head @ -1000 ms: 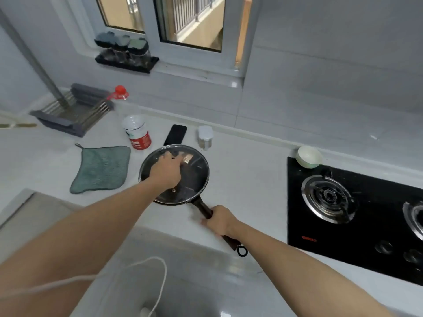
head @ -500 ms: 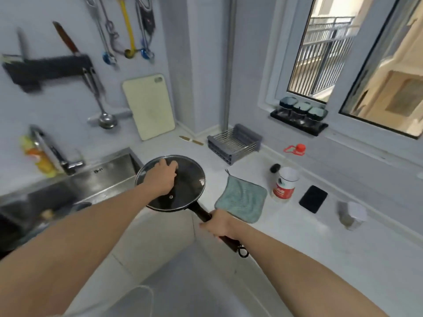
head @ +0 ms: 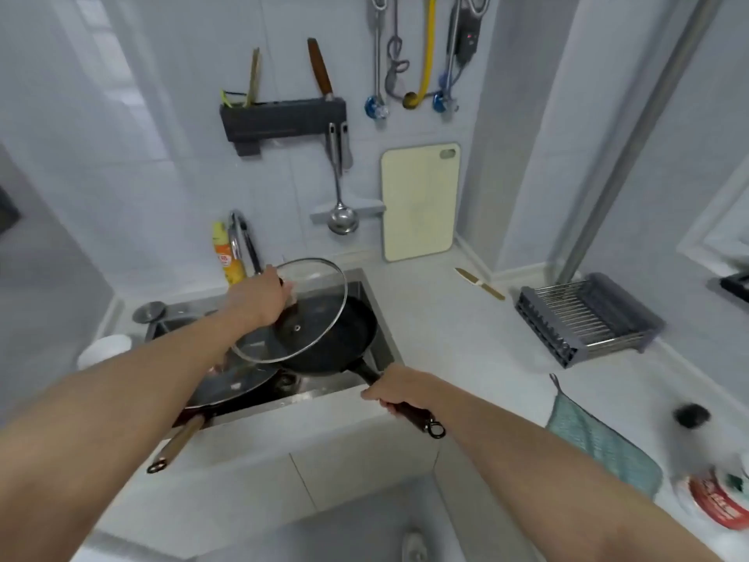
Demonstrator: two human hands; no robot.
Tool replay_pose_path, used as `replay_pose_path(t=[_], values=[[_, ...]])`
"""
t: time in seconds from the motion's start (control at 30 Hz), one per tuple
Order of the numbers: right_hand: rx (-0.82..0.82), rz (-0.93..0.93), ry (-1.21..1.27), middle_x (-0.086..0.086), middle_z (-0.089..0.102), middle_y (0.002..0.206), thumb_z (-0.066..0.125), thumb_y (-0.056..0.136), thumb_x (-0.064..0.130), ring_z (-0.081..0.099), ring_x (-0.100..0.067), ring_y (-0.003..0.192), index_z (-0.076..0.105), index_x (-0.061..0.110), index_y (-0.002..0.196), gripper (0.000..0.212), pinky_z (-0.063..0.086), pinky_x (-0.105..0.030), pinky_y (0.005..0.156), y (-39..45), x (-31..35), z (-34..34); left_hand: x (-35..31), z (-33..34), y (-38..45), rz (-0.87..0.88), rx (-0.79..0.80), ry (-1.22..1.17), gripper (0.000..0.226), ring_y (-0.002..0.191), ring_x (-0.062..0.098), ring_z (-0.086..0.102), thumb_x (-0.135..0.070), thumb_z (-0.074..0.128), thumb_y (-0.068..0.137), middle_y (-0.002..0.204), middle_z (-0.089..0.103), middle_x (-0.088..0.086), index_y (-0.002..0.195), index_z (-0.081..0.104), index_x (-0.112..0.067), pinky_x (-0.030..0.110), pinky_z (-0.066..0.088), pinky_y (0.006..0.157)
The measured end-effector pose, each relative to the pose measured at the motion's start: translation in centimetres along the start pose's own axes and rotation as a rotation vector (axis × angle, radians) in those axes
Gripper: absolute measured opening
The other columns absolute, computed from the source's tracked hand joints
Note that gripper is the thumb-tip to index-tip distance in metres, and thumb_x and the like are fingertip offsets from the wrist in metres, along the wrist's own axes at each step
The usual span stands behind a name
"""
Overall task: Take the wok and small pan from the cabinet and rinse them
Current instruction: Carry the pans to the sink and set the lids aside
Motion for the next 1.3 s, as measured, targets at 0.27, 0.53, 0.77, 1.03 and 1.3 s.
replay_pose_path(t=[0.27, 0.53, 0.77, 1.03, 1.3], values=[[0.111, 0.031, -0.069, -0.002, 0.05, 0.039, 0.061, 0.096, 0.031, 0.047, -0.016, 0.034, 0.05, 0.01, 0.062, 0.041, 0.041, -0.023, 0.049, 11.9, 1.9, -4.1, 5.5, 4.4, 6.7, -0.233, 0.078, 0.121, 0.051, 0.092, 0.034, 0.062, -0.053, 0.028, 0.101, 0.11, 0.066, 0.018, 0.11, 0.047, -0.006, 0.038, 0.042, 0.072], [0.214, 0.058, -0.154, -0.006, 0.055, 0.06, 0.053, 0.101, 0.034, 0.052, -0.016, 0.051, 0.052, 0.01, 0.064, 0.044, 0.045, -0.026, 0.061, 19.0, 3.5, -3.2, 6.8, 8.3, 10.0, -0.374, 0.213, 0.036, 0.052, 0.095, 0.032, 0.064, -0.052, 0.033, 0.1, 0.106, 0.066, 0.014, 0.118, 0.048, -0.006, 0.039, 0.047, 0.079], [0.197, 0.094, -0.056, -0.008, 0.059, 0.056, 0.058, 0.098, 0.026, 0.054, -0.019, 0.045, 0.056, 0.005, 0.076, 0.03, 0.047, -0.026, 0.052, 22.6, 3.0, -1.4, 6.4, 8.9, 10.6, -0.419, 0.233, 0.03, 0.049, 0.076, 0.024, 0.061, -0.055, 0.037, 0.098, 0.088, 0.063, 0.007, 0.101, 0.054, -0.01, 0.033, 0.045, 0.067], [0.139, -0.047, -0.178, -0.01, 0.062, 0.086, 0.057, 0.094, 0.024, 0.062, -0.026, 0.083, 0.05, 0.012, 0.072, 0.026, 0.052, -0.033, 0.072, 25.2, 3.0, -1.1, 6.0, 9.4, 10.2, -0.485, 0.207, 0.043, 0.056, 0.092, 0.03, 0.065, -0.059, 0.035, 0.097, 0.1, 0.066, 0.01, 0.118, 0.047, -0.008, 0.039, 0.05, 0.076], [0.177, -0.152, -0.442, -0.003, 0.061, 0.071, 0.056, 0.084, 0.021, 0.057, -0.018, 0.062, 0.057, 0.013, 0.07, 0.016, 0.041, -0.024, 0.051, 26.8, 1.3, -0.1, 5.4, 10.2, 9.2, -0.504, 0.229, 0.091, 0.053, 0.074, 0.023, 0.06, -0.059, 0.031, 0.098, 0.082, 0.06, 0.003, 0.112, 0.044, -0.01, 0.035, 0.047, 0.064]])
Point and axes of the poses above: each hand's wrist, its own y-axis towards the middle knuckle, its own z-axis out of the palm, x = y × z, the point moved 5 cm from there along y, towards the middle knuckle
